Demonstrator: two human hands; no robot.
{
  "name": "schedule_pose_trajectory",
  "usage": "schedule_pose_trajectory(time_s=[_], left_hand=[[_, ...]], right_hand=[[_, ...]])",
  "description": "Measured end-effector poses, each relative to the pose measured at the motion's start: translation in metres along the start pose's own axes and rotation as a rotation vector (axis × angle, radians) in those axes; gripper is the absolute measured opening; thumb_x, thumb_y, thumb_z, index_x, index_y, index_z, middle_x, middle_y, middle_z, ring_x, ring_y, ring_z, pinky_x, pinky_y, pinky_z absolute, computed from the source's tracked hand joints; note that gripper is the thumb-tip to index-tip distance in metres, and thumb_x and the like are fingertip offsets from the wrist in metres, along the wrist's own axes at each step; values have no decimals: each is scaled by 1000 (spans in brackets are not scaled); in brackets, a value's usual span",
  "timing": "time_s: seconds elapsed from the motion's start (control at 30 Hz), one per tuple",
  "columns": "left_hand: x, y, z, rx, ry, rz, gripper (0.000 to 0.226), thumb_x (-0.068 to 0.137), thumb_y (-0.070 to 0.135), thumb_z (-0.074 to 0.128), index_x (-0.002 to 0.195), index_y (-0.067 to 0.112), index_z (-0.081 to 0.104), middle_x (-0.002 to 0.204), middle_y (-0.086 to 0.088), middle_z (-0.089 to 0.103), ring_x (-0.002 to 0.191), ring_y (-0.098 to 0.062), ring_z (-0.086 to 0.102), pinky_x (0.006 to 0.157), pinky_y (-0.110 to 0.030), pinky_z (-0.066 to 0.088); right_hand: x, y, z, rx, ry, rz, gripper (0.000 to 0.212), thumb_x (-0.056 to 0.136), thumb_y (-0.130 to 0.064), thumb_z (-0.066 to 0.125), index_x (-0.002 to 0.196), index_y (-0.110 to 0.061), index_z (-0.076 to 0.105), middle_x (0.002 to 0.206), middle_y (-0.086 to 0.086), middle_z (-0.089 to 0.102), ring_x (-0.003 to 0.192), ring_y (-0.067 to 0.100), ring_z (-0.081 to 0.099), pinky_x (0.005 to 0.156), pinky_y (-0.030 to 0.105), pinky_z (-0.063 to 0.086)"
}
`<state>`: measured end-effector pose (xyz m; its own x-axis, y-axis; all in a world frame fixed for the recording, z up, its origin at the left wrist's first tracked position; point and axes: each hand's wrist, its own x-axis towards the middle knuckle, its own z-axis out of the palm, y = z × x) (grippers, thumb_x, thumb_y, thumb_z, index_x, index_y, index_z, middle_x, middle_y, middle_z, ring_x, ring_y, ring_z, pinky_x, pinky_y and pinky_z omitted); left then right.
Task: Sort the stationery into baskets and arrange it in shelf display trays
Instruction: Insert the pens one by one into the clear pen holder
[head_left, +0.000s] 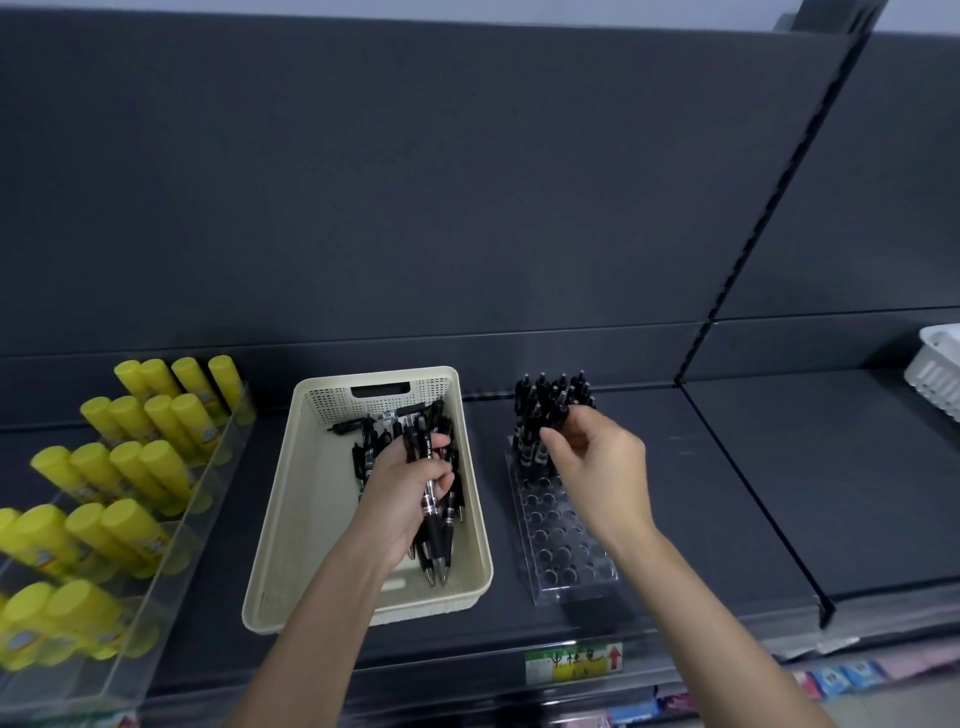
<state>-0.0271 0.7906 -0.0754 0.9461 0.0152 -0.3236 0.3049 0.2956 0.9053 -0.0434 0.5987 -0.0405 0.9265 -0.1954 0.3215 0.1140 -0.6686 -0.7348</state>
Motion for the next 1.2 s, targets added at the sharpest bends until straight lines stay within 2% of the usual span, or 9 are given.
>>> schedule_pose_trajectory(time_s=[0.07, 0.23, 0.37, 0.53, 0.67, 0.83, 1.0, 1.1, 1.2], left_hand=[[-1, -1, -1, -12, -28, 21, 27, 87, -9, 56, 107, 7, 67, 101, -7, 67, 85, -14, 63, 69, -22, 53], [-4, 1, 0, -12, -46, 55, 15, 91, 1, 60, 98, 10, 70, 87, -4, 73, 80, -16, 70, 68, -25, 56], [-7, 2, 3, -35, -41, 71, 9, 95, 9, 56, 98, 8, 65, 87, -7, 74, 80, -22, 73, 64, -26, 56], [-10, 2, 4, 50, -55, 92, 9, 95, 20, 58, 94, 22, 67, 82, -3, 72, 73, -17, 70, 63, -25, 55], [-10, 3, 5, 124, -97, 121, 23, 92, 11, 59, 84, 28, 73, 82, 1, 69, 72, -12, 66, 63, -24, 53], [-14, 8, 6, 206, -178, 192, 18, 77, 11, 66, 91, 20, 72, 97, -19, 70, 89, -25, 68, 86, -38, 56], [-15, 14, 15, 184, -216, 243, 27, 88, -4, 59, 100, 18, 68, 92, -8, 74, 89, -24, 72, 73, -25, 56], [-19, 21, 28, 210, -307, 281, 25, 88, -7, 58, 104, 12, 65, 91, -8, 75, 85, -25, 73, 71, -23, 56], [-21, 23, 38, 251, -364, 310, 25, 87, -8, 59, 107, 6, 63, 90, -12, 74, 81, -23, 72, 70, -24, 56]], right_hand=[[-2, 2, 4, -32, -33, 5, 28, 87, -15, 66, 67, -2, 51, 64, 9, 60, 62, 24, 56, 58, 29, 45], [-6, 4, 12, -119, -96, -11, 33, 87, -13, 65, 64, -6, 44, 62, 8, 52, 56, 18, 42, 53, 29, 38], [-5, 3, 11, -161, -102, -29, 32, 87, -13, 65, 64, -5, 45, 61, 7, 51, 55, 19, 43, 52, 32, 40], [-5, 4, 9, -182, -123, -28, 28, 89, -15, 63, 68, -1, 50, 63, 7, 53, 58, 23, 50, 54, 34, 43], [-5, 4, 9, -190, -132, -71, 26, 90, -15, 62, 70, -1, 53, 64, 8, 55, 60, 26, 54, 54, 37, 45], [-3, 5, 4, -135, -151, -10, 24, 86, -23, 68, 78, -3, 59, 70, 6, 63, 66, 24, 59, 60, 35, 51], [-6, -4, -12, 57, -64, 76, 15, 79, -28, 74, 76, -16, 65, 66, -7, 64, 63, 5, 59, 60, 18, 49], [-5, -21, -15, 290, -171, 137, 7, 78, -23, 75, 76, -21, 69, 68, -4, 67, 64, 8, 62, 67, 29, 56], [-3, -29, -18, 418, -192, 124, 17, 81, -13, 73, 67, -8, 64, 65, 8, 66, 67, 29, 64, 70, 48, 56]])
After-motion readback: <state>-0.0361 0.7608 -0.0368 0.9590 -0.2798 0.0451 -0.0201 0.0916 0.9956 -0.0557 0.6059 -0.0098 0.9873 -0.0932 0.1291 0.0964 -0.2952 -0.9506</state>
